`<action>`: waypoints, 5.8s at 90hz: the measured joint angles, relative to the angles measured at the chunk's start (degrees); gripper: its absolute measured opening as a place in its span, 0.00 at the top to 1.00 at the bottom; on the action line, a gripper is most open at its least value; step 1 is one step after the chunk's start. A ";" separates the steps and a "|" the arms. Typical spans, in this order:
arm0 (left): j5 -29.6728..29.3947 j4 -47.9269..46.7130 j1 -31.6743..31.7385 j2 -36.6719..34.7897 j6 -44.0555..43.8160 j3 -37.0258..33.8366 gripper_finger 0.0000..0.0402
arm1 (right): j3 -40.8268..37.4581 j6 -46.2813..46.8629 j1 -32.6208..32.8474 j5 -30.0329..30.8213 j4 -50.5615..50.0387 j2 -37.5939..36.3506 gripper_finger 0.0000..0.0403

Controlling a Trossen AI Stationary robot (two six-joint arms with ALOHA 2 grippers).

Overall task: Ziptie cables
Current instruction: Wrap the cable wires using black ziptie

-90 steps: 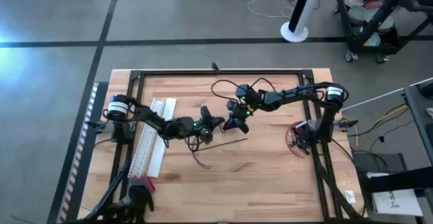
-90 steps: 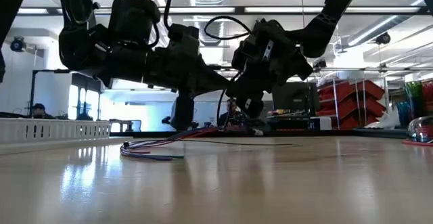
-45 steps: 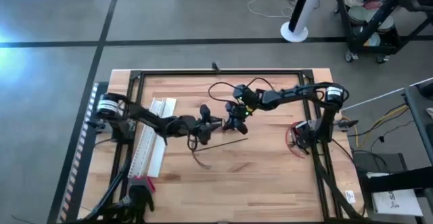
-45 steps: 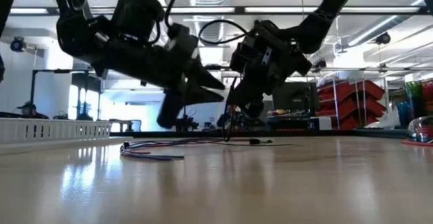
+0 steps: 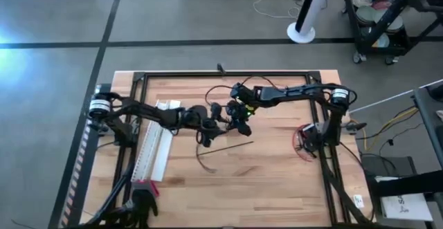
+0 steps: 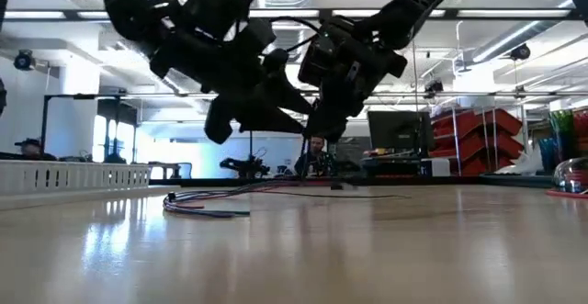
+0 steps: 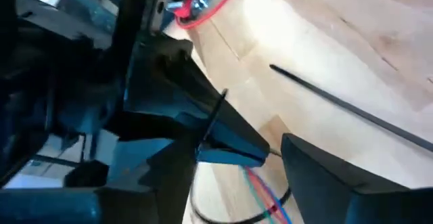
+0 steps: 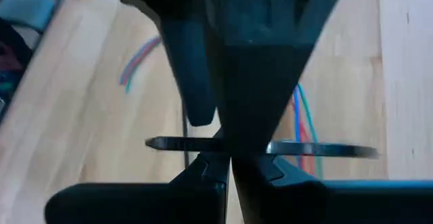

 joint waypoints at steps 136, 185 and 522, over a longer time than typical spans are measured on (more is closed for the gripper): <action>-2.27 -5.31 0.18 -0.78 3.36 -0.72 0.78 | 1.06 -1.70 0.43 0.28 -0.67 0.86 1.00; -2.90 -3.18 0.18 -0.80 2.81 -0.72 0.99 | 1.04 -1.80 0.65 0.18 -0.51 0.86 1.00; 11.13 -12.45 8.49 -5.59 -2.76 -4.27 1.00 | -19.22 -1.33 33.63 86.77 74.00 0.08 1.00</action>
